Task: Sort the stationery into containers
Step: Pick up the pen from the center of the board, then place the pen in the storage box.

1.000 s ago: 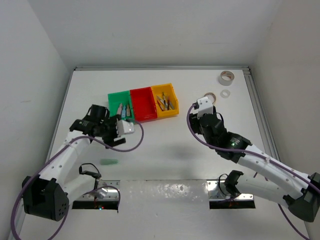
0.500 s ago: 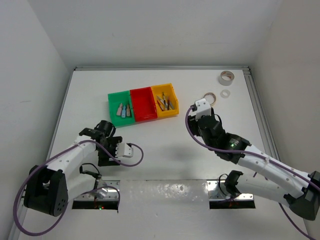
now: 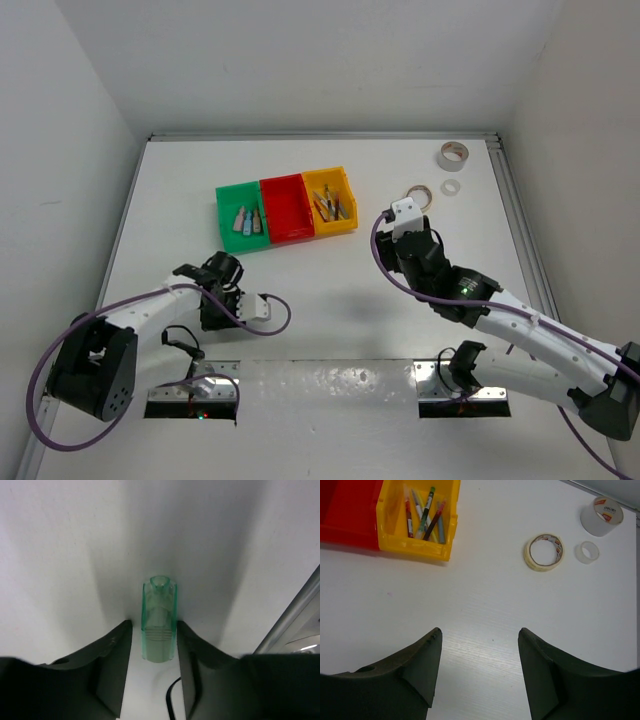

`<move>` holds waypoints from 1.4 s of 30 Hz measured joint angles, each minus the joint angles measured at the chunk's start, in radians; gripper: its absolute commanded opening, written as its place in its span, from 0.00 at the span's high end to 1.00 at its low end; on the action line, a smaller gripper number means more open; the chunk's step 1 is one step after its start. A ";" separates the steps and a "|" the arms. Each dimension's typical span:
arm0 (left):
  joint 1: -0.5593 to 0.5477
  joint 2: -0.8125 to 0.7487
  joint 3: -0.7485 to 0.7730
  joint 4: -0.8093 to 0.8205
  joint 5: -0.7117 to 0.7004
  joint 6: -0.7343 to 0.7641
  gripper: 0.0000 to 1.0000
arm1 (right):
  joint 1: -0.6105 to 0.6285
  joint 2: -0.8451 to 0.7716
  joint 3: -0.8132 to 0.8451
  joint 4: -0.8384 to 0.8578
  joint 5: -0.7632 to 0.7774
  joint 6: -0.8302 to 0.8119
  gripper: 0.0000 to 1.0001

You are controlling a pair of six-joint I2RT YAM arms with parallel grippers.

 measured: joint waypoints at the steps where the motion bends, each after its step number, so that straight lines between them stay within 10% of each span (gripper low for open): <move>1: -0.002 0.000 -0.001 0.001 -0.004 -0.011 0.76 | 0.000 0.000 0.000 0.000 0.001 0.000 0.39; 4: -0.003 0.001 0.003 0.005 -0.008 -0.036 1.00 | 0.000 0.000 0.000 0.000 0.005 -0.001 0.38; 11: 0.023 0.115 0.202 0.023 0.101 -0.249 1.00 | 0.000 0.005 0.000 0.001 0.011 -0.008 0.38; 18: 0.188 0.317 0.655 0.207 0.277 -0.830 1.00 | 0.000 0.013 0.000 0.007 0.012 -0.017 0.38; 29: 0.252 0.772 1.007 0.205 0.019 -1.235 1.00 | 0.000 0.002 0.000 0.008 0.036 -0.038 0.36; 42: 0.234 0.791 0.969 0.219 -0.188 -1.320 0.53 | -0.058 0.094 0.032 0.005 0.042 -0.017 0.36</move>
